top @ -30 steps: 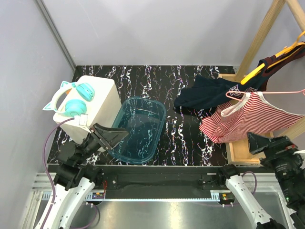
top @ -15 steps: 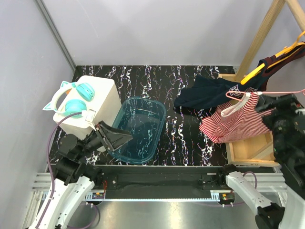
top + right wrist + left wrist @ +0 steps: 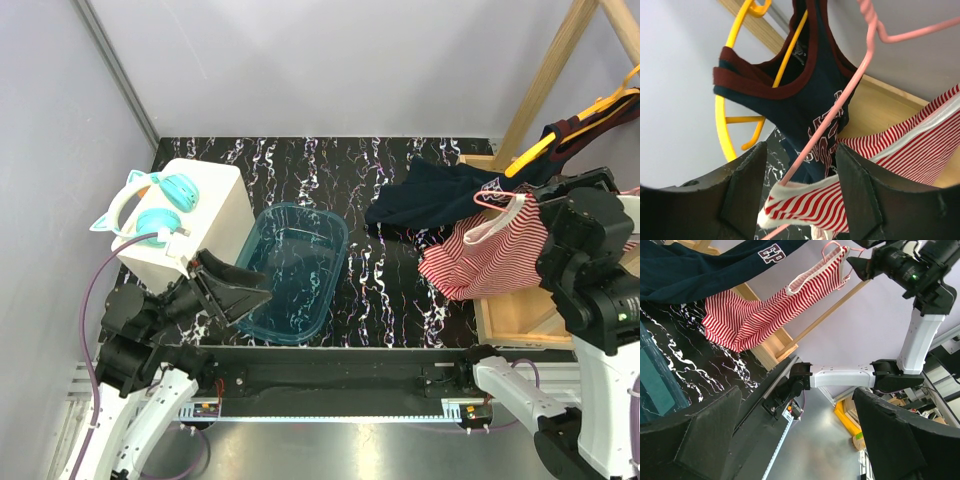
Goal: Remove the tank top from the hanger
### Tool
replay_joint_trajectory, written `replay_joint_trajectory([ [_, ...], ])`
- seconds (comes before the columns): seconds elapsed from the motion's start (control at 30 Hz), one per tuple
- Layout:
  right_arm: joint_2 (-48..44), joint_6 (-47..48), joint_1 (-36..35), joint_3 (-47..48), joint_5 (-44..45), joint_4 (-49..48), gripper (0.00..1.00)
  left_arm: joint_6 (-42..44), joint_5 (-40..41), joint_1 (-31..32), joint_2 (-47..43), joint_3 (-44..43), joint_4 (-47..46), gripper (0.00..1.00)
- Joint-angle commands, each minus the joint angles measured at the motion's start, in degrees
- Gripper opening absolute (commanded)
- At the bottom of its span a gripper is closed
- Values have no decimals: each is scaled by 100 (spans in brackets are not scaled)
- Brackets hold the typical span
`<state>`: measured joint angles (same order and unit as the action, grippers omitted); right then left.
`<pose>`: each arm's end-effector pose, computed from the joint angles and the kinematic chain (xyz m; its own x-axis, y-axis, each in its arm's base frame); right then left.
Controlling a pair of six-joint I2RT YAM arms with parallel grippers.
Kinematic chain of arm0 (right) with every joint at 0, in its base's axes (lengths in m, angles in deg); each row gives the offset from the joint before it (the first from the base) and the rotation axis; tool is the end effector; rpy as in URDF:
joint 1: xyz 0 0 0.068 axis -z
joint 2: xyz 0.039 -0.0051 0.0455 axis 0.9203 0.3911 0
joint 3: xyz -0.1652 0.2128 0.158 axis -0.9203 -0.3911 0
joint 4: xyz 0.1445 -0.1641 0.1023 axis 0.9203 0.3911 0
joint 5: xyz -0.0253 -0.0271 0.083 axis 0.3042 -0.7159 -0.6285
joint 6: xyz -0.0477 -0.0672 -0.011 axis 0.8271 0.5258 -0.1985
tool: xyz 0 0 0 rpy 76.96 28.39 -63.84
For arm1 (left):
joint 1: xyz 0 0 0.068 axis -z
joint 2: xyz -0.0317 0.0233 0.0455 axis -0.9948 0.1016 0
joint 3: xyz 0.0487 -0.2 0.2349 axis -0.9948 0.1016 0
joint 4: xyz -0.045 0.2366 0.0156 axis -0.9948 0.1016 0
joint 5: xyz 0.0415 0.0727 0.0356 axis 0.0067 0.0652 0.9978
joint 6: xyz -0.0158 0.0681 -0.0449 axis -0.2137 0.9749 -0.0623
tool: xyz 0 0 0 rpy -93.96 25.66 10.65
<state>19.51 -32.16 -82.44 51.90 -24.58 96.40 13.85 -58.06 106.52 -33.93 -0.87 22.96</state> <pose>0.0773 -0.0368 0.5200 0.2222 0.5105 -0.8307 0.5546 0.6345 0.5383 0.0165 -0.0570 0.3629 -0.6083 -0.4000 -0.6855 0.6478 0.2487 -0.7200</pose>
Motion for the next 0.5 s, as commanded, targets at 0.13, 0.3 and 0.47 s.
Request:
replay_joint_trajectory([
  [0.13, -99, -119, 17, -600, 738, -1092, 49, 213, -220, -20, 89, -319, 316, 99],
  [0.3, -152, -48, 17, -733, 650, -1366, 30, 292, -176, -20, 63, -345, 519, 99],
  [0.47, -231, -92, 17, -716, 615, -1445, 6, 292, -123, -20, 54, -354, 572, 99],
])
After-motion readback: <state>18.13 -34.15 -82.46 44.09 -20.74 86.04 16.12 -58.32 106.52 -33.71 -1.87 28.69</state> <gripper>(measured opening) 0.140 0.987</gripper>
